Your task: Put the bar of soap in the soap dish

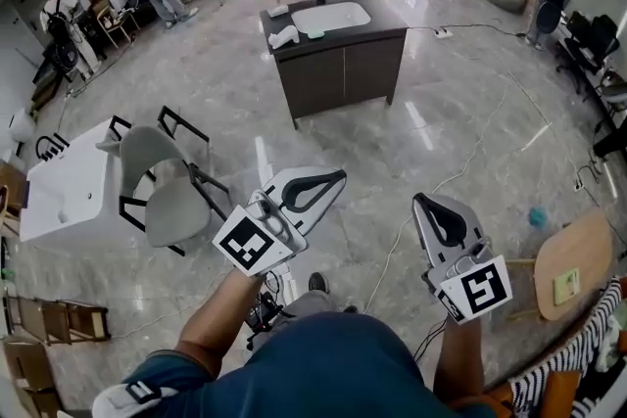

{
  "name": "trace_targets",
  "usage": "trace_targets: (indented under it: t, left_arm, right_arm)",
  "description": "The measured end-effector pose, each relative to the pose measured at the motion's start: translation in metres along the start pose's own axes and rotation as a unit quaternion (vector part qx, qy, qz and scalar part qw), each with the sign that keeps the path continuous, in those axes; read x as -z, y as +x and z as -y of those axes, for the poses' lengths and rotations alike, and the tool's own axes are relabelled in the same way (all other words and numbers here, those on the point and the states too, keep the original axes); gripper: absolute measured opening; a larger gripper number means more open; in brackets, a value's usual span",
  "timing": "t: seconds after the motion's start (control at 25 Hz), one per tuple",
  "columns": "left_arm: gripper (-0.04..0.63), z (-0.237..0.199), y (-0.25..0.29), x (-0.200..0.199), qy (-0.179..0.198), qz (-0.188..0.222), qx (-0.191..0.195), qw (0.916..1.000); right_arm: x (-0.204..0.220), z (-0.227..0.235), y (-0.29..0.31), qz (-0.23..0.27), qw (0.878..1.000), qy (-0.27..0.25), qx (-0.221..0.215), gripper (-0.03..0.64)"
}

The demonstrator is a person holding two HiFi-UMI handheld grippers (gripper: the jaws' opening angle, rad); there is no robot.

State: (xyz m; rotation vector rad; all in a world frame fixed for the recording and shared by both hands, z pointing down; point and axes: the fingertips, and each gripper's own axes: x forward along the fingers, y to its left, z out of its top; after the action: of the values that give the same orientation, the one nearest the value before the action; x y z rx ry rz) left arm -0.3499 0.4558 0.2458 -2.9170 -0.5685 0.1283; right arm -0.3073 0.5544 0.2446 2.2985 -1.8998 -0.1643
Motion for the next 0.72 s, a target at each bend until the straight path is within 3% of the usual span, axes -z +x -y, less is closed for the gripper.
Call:
trace_targets:
  t: [0.72]
  left_arm:
    - [0.000, -0.115, 0.023, 0.030, -0.003, 0.014, 0.025, 0.9996]
  right_arm:
    - [0.013, 0.039, 0.111, -0.005, 1.000, -0.001, 0.025, 0.015]
